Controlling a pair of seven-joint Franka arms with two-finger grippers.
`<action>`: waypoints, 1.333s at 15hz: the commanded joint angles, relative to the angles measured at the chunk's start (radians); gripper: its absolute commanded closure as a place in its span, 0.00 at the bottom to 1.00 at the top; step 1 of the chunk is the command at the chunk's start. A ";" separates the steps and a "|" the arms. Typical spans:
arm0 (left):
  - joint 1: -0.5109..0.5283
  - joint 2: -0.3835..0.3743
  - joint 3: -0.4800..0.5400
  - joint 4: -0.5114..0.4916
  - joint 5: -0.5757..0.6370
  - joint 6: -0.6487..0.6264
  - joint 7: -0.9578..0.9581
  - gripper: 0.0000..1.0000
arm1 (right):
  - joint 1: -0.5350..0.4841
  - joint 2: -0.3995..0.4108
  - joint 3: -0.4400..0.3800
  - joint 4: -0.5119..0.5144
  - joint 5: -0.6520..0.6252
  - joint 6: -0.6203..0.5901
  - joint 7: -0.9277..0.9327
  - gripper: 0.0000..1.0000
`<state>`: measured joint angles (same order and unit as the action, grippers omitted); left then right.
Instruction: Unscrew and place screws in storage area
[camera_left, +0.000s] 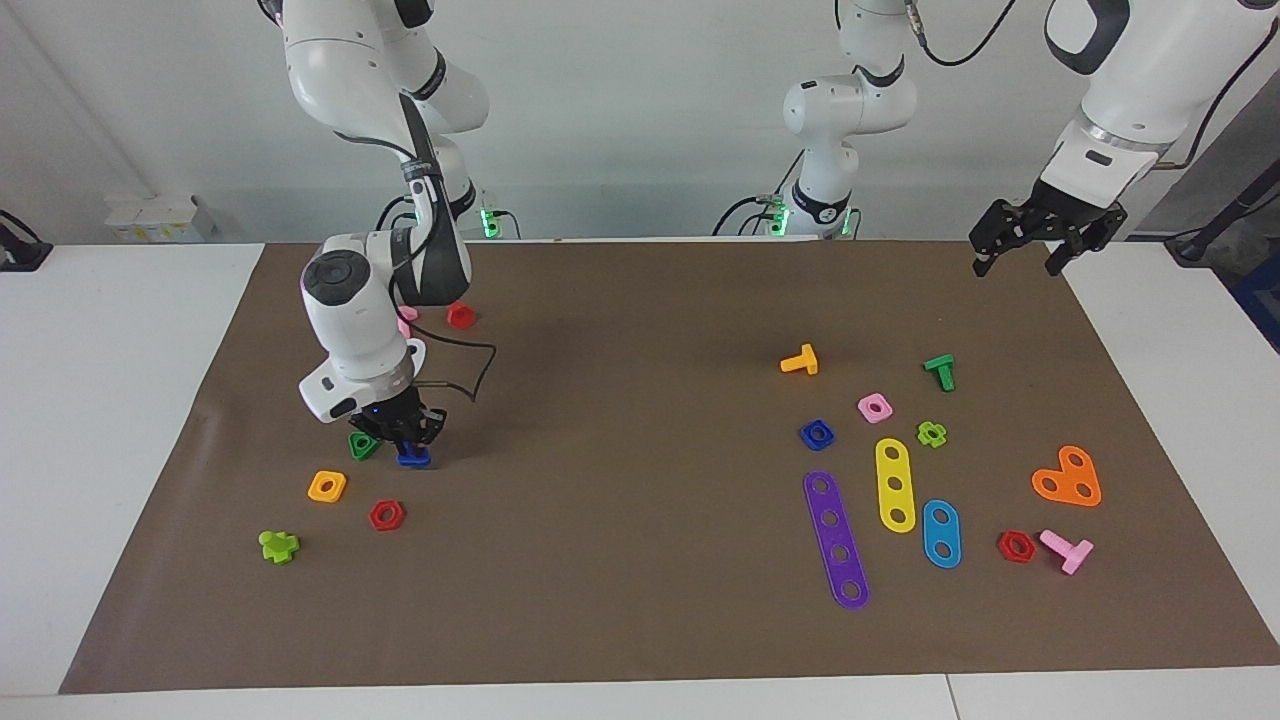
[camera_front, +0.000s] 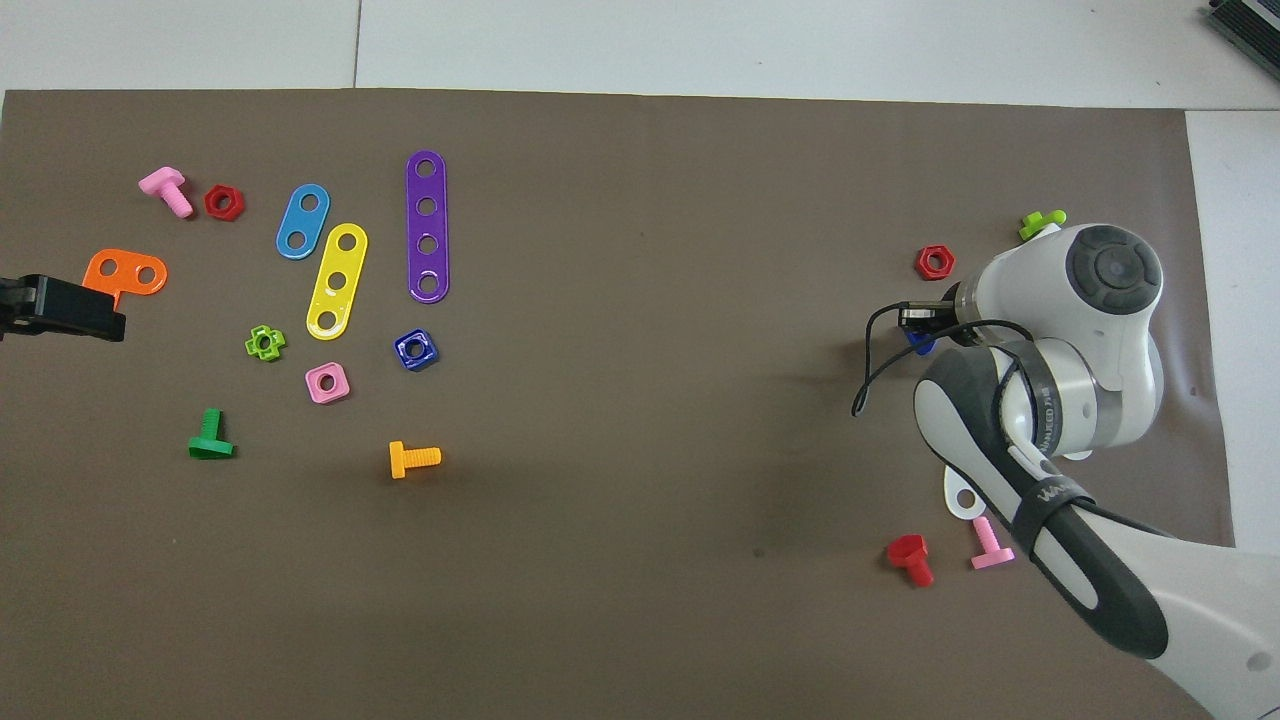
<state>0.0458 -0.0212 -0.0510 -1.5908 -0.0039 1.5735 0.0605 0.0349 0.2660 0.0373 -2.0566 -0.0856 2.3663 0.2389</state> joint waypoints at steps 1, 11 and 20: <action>0.009 -0.031 -0.001 -0.035 -0.010 0.014 0.007 0.00 | -0.020 -0.034 0.015 -0.045 0.010 0.037 -0.023 0.00; 0.009 -0.031 -0.001 -0.037 -0.008 0.014 0.007 0.00 | -0.024 -0.195 0.004 0.283 0.066 -0.431 0.020 0.00; 0.009 -0.031 -0.001 -0.037 -0.008 0.014 0.007 0.00 | -0.066 -0.286 -0.025 0.447 0.155 -0.794 0.010 0.00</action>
<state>0.0458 -0.0214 -0.0510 -1.5908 -0.0039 1.5735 0.0605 -0.0192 -0.0293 0.0081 -1.6116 0.0438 1.5846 0.2480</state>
